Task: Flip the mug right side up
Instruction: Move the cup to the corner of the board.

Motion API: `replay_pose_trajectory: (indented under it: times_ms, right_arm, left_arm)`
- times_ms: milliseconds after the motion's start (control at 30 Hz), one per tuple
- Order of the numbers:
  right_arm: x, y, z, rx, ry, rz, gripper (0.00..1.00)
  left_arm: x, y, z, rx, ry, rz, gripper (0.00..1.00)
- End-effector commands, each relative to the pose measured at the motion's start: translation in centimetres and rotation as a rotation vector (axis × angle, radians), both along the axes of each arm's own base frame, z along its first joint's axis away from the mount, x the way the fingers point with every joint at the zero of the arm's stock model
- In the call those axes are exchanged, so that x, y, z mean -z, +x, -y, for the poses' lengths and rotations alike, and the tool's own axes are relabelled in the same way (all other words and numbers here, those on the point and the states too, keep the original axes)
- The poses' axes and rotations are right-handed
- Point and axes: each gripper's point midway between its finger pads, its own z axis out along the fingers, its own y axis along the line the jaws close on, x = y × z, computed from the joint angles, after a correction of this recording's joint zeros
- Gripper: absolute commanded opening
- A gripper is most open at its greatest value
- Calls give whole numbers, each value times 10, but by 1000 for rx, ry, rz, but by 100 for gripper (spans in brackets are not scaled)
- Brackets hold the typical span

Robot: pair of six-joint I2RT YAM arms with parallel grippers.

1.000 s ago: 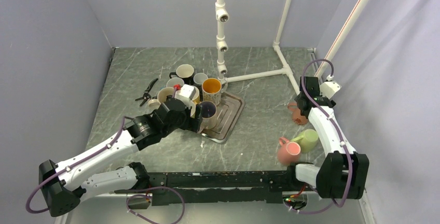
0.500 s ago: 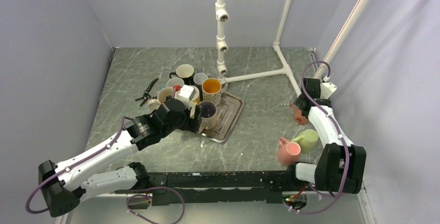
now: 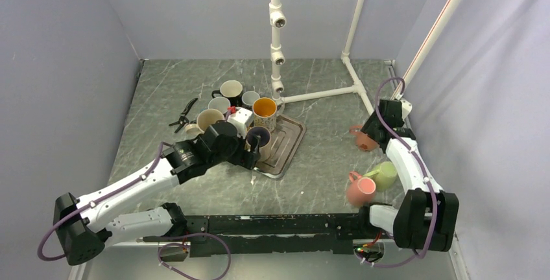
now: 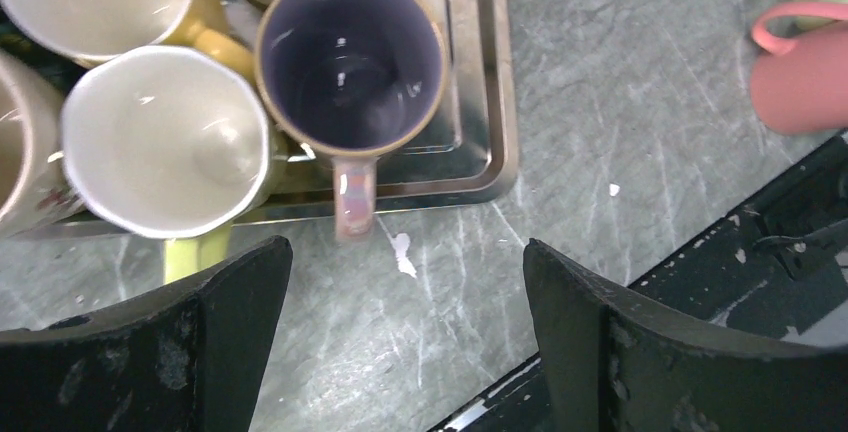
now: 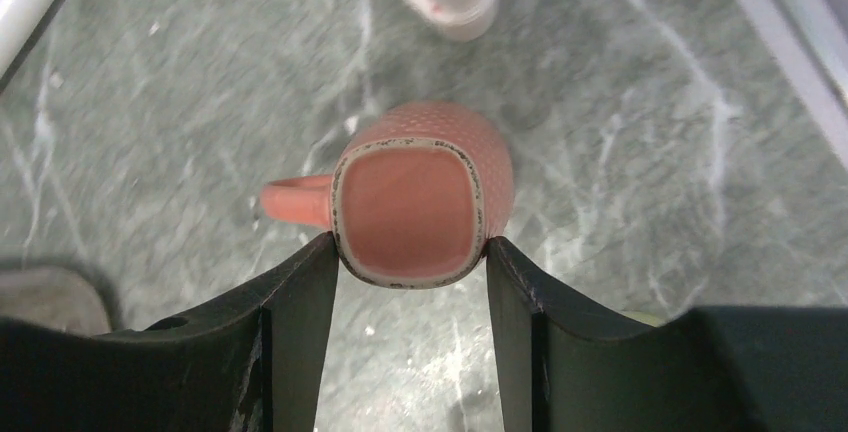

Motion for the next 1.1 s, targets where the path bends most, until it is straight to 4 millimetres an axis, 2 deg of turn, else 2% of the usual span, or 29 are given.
replay_pose_trajectory:
  times_ms: [0, 100, 233, 367, 467, 600, 733, 900, 1067]
  right_arm:
    - [14, -14, -57, -210, 138, -33, 35]
    - [13, -24, -85, -294, 124, -42, 35]
    - [14, -36, -112, -380, 100, -71, 36]
    - [21, -51, -134, -485, 72, -114, 36]
    - [25, -65, -151, -577, 80, -130, 36]
    - [28, -81, -168, -680, 105, -148, 40]
    - [25, -84, -176, -697, 118, -153, 54]
    - [15, -77, -166, -644, 75, -119, 75]
    - [-11, -72, -164, -602, 89, -19, 77]
  left_arm:
    - [-27, 1, 33, 126, -94, 33, 91]
    - [-25, 2, 49, 171, -113, 14, 91]
    - [-21, 9, 71, 215, -133, -3, 90]
    - [-14, 13, 92, 274, -138, -25, 90]
    - [-8, 9, 109, 357, -150, -54, 87]
    - [-3, 6, 128, 455, -170, -59, 85]
    - [4, 15, 142, 508, -157, -33, 87]
    - [20, 28, 162, 556, -125, -27, 88]
    - [33, 37, 177, 605, -124, 8, 83]
